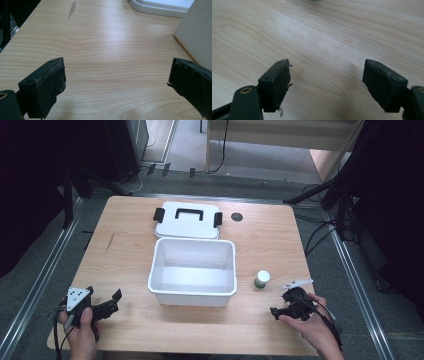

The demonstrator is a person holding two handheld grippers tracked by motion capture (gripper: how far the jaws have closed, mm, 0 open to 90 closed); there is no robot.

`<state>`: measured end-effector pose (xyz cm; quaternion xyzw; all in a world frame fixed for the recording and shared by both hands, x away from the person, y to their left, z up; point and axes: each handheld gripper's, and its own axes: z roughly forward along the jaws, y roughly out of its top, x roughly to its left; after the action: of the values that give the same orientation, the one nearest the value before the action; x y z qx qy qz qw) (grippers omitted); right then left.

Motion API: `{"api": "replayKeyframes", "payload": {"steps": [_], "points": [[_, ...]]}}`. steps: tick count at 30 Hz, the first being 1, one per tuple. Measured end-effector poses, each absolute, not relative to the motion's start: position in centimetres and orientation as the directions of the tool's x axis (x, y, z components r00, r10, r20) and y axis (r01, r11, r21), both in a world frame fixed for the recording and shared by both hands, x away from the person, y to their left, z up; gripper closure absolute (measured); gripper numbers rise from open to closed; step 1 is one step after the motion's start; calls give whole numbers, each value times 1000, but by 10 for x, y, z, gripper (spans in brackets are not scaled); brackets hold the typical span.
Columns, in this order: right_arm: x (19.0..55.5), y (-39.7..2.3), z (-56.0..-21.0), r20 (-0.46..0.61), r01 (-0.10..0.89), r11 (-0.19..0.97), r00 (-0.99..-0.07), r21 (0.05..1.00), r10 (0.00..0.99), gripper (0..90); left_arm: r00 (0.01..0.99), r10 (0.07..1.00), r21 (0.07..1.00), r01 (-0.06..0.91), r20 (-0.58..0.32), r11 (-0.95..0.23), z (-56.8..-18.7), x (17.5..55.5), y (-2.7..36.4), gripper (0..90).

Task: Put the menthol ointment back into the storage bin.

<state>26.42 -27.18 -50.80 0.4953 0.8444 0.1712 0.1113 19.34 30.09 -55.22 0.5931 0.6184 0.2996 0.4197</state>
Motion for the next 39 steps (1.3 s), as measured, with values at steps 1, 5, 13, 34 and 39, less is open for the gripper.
{"api": "replayKeyframes", "payload": {"steps": [1, 5, 13, 34, 39], "points": [[264, -272, -508, -18, 798, 451, -485, 399, 875, 237, 60, 986, 871, 480, -155, 107, -552, 194, 300, 17], [282, -253, -487, -39, 800, 536, -547, 269, 836, 265, 68, 987, 869, 486, -143, 92, -552, 194, 299, 17], [330, -207, -456, -82, 795, 584, -579, 166, 811, 332, 75, 984, 865, 491, -162, 105, -552, 195, 300, 17], [372, -177, -448, -31, 806, 589, -589, 63, 808, 512, 91, 981, 852, 513, -171, 101, -553, 197, 301, 17], [366, -171, -419, -36, 770, 631, -630, 96, 775, 512, 93, 982, 851, 516, -164, 93, -553, 197, 300, 17]]}}
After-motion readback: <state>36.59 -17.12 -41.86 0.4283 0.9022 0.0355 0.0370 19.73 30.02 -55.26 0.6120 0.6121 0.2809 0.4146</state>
